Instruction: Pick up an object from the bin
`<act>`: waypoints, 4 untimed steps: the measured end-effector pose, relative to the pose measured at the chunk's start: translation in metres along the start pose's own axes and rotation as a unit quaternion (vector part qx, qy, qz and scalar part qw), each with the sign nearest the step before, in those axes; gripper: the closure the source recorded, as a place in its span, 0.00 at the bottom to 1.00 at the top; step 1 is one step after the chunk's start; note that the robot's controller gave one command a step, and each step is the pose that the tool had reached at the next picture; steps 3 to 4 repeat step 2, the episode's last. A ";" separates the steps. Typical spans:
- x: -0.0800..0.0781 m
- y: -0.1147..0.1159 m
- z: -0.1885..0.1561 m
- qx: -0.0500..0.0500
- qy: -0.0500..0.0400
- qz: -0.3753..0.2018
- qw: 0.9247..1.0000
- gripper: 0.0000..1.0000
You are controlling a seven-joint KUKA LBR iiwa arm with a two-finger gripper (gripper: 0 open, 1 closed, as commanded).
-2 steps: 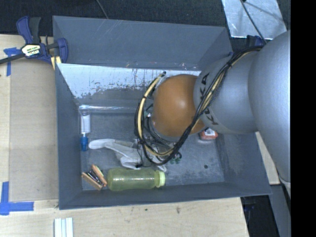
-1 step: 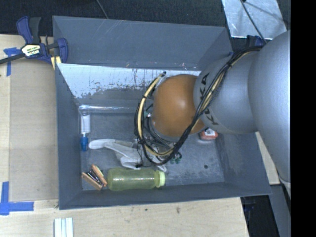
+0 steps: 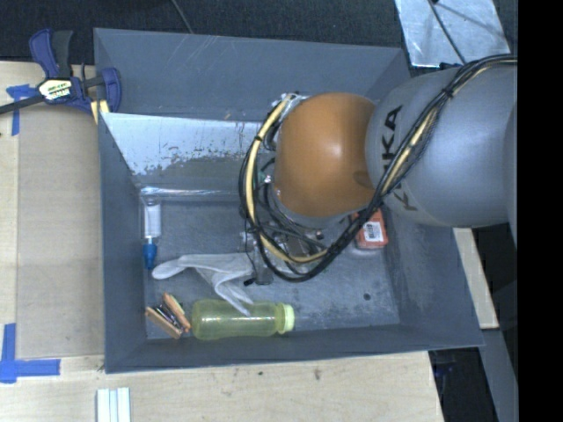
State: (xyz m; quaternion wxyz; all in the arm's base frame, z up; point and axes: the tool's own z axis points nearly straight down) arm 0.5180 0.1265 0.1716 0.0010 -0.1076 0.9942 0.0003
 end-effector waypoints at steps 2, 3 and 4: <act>-0.019 -0.002 -0.097 0.000 0.000 0.003 1.000 1.00; -0.019 -0.002 -0.097 0.000 0.000 0.003 1.000 1.00; -0.019 -0.002 -0.097 0.000 0.000 0.003 1.000 1.00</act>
Offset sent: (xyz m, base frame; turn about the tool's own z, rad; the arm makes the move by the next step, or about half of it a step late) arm 0.0180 0.0018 0.0971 0.0047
